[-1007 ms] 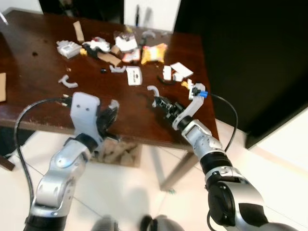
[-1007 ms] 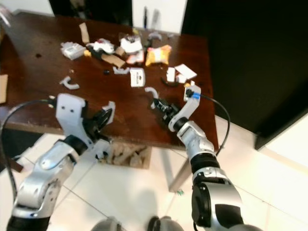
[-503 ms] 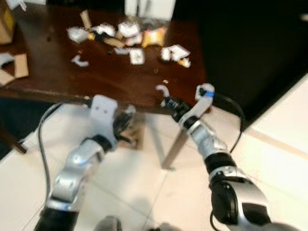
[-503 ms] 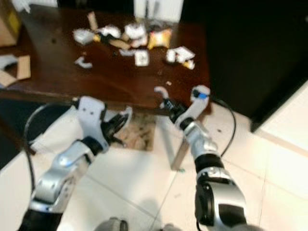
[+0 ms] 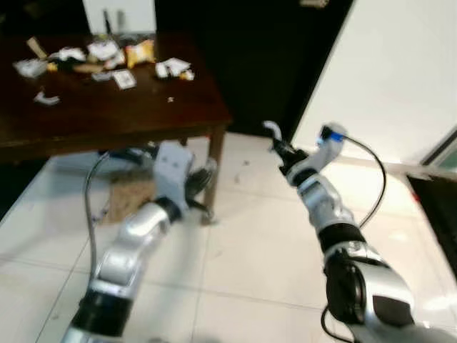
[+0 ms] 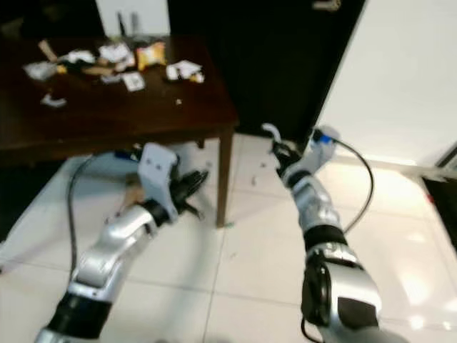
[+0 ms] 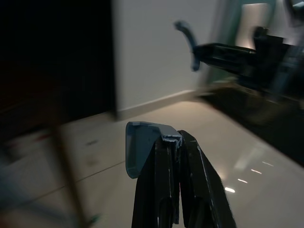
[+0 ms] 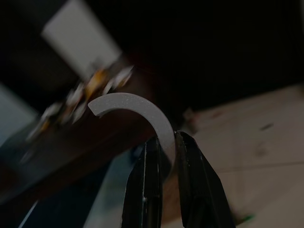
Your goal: Picking trash to rubbish bin
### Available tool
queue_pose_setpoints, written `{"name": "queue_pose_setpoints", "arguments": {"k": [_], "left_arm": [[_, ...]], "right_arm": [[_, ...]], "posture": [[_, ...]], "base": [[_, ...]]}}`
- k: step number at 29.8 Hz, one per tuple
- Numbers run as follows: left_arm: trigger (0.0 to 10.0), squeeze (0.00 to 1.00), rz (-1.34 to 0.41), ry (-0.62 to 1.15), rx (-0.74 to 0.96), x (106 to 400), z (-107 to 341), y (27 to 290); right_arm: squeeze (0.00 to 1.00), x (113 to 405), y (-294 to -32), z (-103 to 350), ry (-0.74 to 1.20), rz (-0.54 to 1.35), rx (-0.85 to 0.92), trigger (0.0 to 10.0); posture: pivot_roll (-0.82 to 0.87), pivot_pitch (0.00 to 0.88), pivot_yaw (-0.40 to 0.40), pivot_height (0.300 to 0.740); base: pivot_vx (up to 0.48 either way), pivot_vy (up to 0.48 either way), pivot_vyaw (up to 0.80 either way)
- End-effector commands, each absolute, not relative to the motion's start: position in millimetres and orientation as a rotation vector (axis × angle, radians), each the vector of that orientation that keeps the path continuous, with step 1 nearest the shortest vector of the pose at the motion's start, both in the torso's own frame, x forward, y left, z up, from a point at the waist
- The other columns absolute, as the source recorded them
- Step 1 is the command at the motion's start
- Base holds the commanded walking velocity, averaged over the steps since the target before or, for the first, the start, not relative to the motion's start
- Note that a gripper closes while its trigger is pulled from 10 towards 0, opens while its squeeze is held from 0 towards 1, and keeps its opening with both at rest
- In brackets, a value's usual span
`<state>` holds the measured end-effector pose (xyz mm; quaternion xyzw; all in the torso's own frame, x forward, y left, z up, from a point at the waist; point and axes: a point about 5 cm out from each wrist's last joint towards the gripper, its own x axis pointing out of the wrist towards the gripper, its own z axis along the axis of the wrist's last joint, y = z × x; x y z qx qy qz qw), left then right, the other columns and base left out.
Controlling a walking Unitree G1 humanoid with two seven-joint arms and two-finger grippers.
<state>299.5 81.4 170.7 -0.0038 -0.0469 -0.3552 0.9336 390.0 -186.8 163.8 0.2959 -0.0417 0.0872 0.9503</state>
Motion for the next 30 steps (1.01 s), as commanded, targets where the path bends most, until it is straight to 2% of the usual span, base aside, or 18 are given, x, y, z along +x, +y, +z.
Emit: {"name": "queue_pose_setpoints", "arguments": {"k": [1, 16, 23, 29, 30], "left_arm": [[10.0, 0.0, -0.727, -0.101, 0.0, 302, 169, 81], [10.0, 0.0, -0.726, -0.124, 0.008, 310, 162, 81], [10.0, 0.0, -0.74, -0.139, 0.015, 309, 161, 78], [10.0, 0.0, -0.743, -0.156, 0.018, 309, 162, 77], [10.0, 0.0, -0.742, -0.165, 0.016, 309, 162, 76]], "right_arm": [[0.0, 391, -184, 164, -0.087, 0.168, 0.61, 10.0], [0.0, 395, -196, 189, -0.18, 0.111, 0.522, 10.0], [0.0, 396, -211, 204, -0.231, 0.036, 0.471, 10.0], [0.0, 394, -230, 216, -0.271, -0.053, 0.407, 10.0], [0.0, 392, -240, 221, -0.285, -0.098, 0.368, 10.0]], "posture": [[0.12, 0.0, -0.06, 0.74], [0.09, 0.0, -0.049, 0.74], [0.08, 0.0, -0.045, 0.74], [0.07, 0.0, -0.042, 0.74], [0.07, 0.0, -0.042, 0.74]], "base": [[0.0, 0.0, -0.8], [0.0, 0.0, -0.8], [0.0, 0.0, -0.8], [0.0, 0.0, -0.8], [0.0, 0.0, -0.8]]}}
